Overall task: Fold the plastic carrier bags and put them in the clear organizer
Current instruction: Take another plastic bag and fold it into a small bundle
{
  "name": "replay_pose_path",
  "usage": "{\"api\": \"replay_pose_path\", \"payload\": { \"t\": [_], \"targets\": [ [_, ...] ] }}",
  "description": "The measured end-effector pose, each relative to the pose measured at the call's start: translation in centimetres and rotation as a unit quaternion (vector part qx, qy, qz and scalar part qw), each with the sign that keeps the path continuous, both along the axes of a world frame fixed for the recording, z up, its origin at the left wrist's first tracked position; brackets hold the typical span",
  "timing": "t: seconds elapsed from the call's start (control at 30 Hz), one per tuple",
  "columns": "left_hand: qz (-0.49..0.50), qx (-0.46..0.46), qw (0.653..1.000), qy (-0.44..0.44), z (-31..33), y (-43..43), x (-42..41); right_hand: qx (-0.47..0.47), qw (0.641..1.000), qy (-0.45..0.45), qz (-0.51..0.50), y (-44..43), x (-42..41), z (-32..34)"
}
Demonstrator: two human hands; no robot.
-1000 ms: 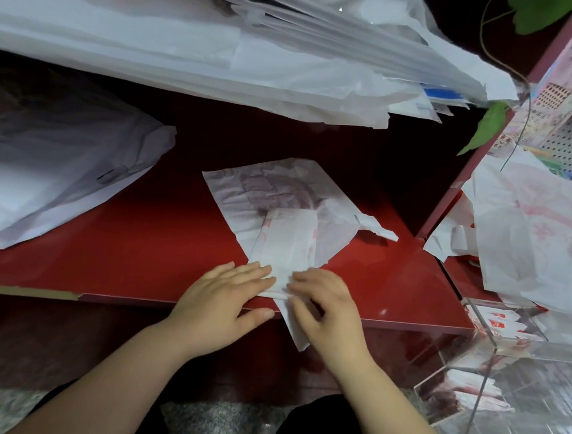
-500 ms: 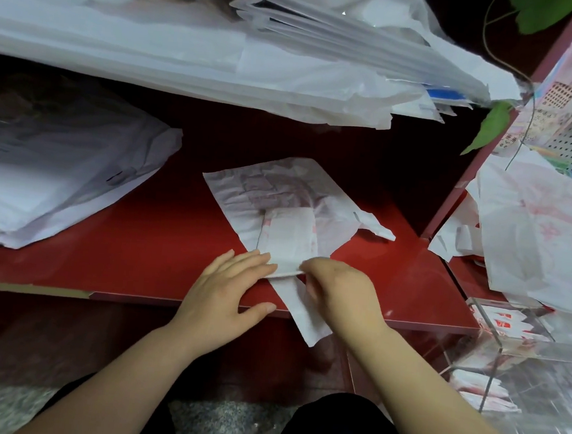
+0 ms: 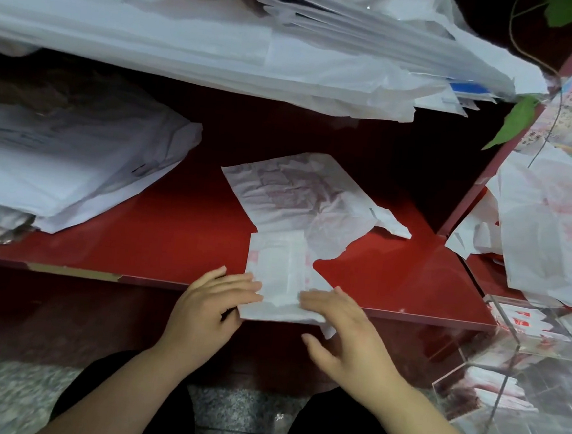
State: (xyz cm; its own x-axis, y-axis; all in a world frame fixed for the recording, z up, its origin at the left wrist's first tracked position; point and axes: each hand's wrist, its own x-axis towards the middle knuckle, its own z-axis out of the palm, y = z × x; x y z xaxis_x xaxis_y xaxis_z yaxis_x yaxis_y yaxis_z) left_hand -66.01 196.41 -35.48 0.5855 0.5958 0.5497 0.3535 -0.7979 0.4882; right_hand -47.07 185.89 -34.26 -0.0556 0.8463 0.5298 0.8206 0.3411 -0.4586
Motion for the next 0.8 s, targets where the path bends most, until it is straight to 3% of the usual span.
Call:
{"api": "replay_pose_path", "payload": {
  "t": [0.1,0.27,0.5,0.63,0.8],
  "targets": [
    [0.005,-0.037,0.999,-0.031,0.7,-0.1,0.2,0.000,0.998,-0.024,-0.050,0.8,0.7,-0.2],
    [0.069,-0.182,0.979,-0.055,2.4,-0.3,1.0,0.012,0.987,0.042,-0.156,2.1,0.1,0.7],
    [0.158,-0.279,0.943,-0.085,3.9,0.4,2.7,-0.102,0.955,0.089,-0.262,4.5,-0.8,2.4],
    [0.229,-0.254,0.935,-0.091,4.5,-0.3,3.7,-0.134,0.928,0.056,-0.343,5.4,-1.3,2.4],
    [0.259,-0.163,0.951,-0.041,4.2,-0.4,4.1,-0.150,0.916,0.023,-0.372,5.9,-1.5,2.5]
  ]
}}
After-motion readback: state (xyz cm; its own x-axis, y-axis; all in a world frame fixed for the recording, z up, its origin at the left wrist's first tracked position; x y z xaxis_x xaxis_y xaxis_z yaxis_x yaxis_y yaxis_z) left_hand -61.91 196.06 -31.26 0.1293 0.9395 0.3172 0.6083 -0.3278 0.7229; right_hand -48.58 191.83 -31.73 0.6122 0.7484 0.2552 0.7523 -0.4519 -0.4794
